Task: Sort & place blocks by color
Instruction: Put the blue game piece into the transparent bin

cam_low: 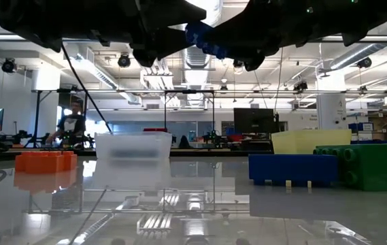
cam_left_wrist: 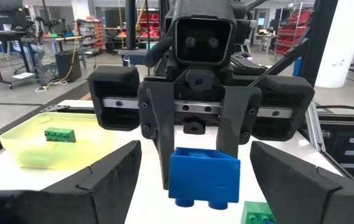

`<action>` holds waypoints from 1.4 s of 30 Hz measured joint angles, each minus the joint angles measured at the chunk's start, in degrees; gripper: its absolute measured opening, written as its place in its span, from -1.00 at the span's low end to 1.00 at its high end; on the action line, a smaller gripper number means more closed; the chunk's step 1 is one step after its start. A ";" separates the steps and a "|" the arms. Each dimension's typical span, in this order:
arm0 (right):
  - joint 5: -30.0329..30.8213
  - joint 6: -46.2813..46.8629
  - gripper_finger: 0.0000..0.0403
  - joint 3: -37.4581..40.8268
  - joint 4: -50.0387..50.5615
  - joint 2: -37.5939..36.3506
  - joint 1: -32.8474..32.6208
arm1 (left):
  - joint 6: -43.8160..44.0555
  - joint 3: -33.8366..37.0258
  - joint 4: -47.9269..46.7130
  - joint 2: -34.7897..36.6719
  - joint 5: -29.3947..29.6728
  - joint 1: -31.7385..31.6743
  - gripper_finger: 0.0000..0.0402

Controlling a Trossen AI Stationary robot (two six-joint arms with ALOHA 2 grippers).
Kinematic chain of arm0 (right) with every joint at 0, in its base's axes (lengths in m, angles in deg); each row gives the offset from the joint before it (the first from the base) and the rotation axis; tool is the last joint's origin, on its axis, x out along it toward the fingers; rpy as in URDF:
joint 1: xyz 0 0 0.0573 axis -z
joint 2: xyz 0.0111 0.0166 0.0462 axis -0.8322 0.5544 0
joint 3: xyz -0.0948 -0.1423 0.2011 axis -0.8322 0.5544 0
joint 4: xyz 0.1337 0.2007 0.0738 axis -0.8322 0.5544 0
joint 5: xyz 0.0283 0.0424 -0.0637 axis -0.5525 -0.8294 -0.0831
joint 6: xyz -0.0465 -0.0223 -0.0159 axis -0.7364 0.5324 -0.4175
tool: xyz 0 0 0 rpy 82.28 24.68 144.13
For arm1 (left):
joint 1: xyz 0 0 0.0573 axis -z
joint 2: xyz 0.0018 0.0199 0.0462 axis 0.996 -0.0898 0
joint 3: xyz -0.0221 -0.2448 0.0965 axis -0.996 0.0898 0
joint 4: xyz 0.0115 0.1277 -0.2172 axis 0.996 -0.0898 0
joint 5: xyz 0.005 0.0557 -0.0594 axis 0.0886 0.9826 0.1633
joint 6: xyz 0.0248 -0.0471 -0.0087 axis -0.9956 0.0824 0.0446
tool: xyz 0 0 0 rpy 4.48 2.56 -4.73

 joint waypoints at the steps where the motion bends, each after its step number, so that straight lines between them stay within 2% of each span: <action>1: 0.08 0.17 -0.38 0.00 -0.03 0.00 0.00 | -0.03 0.02 0.00 0.00 -0.03 0.00 0.40; 5: 0.13 0.36 -0.38 0.00 -0.31 0.00 0.00 | -0.02 0.02 -0.17 0.00 -0.20 0.04 0.27; 12: 0.13 0.46 -0.38 -0.02 -1.20 0.00 0.00 | 0.00 0.04 -0.29 0.00 -0.26 0.04 -0.07; 18: 0.16 1.00 -0.22 -0.02 -1.25 0.28 0.02 | 0.31 0.07 -0.44 0.00 -0.49 0.04 -0.37; 23: 0.27 1.82 -0.02 -0.02 -0.53 0.57 0.33 | 0.59 0.07 -0.62 0.08 -0.42 -0.02 -0.37; 26: 0.42 1.83 0.08 -0.02 1.18 -0.56 0.61 | 0.93 -0.38 -4.11 1.11 0.62 -0.45 -0.37; 30: 6.85 2.93 0.18 -0.02 8.21 -4.86 0.81 | 5.07 -1.96 -15.75 4.84 1.58 -3.40 -0.37; 34: 13.57 7.03 0.24 -0.02 18.62 -9.68 0.81 | 11.41 -3.92 -34.93 10.16 2.45 -9.17 -0.37; 38: 16.75 10.65 0.24 -0.07 25.35 -13.04 0.81 | 18.46 -7.22 -58.09 14.92 10.49 -18.29 -0.37; 40: 16.75 11.48 0.23 -0.07 26.31 -13.72 0.81 | 20.61 -8.42 -66.10 16.67 11.55 -23.81 -0.37; 42: 16.70 11.73 0.22 -0.07 26.10 -13.87 0.79 | 22.54 -9.64 -69.91 17.83 11.43 -29.60 -0.37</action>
